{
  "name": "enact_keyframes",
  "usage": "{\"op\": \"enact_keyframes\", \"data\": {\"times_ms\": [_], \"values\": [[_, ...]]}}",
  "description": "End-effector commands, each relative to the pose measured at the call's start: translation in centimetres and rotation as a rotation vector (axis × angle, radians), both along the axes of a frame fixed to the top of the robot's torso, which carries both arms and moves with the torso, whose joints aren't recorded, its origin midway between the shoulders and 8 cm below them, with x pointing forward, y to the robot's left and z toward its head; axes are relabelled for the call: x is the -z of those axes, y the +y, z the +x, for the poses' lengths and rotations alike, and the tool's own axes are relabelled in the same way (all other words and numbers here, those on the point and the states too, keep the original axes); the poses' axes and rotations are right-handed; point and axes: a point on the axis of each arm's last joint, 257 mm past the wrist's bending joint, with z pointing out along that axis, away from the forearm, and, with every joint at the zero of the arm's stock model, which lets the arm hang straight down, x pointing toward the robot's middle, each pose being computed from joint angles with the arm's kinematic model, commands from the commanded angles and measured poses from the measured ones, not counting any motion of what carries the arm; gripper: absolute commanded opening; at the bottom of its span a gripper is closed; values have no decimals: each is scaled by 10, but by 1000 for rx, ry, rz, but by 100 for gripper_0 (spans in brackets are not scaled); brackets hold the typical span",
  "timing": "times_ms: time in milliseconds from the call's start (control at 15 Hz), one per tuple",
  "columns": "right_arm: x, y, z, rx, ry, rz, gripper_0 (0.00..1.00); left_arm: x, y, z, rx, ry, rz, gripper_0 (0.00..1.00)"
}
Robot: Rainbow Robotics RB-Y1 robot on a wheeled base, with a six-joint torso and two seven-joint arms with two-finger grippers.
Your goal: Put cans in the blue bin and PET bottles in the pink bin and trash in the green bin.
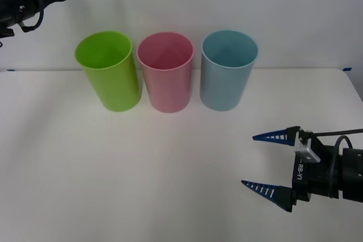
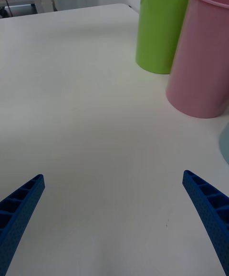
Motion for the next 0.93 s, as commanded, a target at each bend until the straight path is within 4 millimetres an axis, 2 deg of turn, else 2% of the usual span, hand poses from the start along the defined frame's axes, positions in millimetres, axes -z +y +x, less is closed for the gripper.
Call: {"op": "enact_keyframes", "data": {"times_ms": [67,200,400,667,933], "values": [[0,0,0,0,0,0,100,-14,5,-17,55,-63,-4,100],[0,0,0,0,0,0,100,-19,12,-33,71,-107,-8,100],[0,0,0,0,0,0,100,-12,25,-64,67,-150,3,100],[0,0,0,0,0,0,100,19,38,-105,62,-138,32,100],[0,0,0,0,0,0,100,39,51,-147,37,-160,50,100]]}}
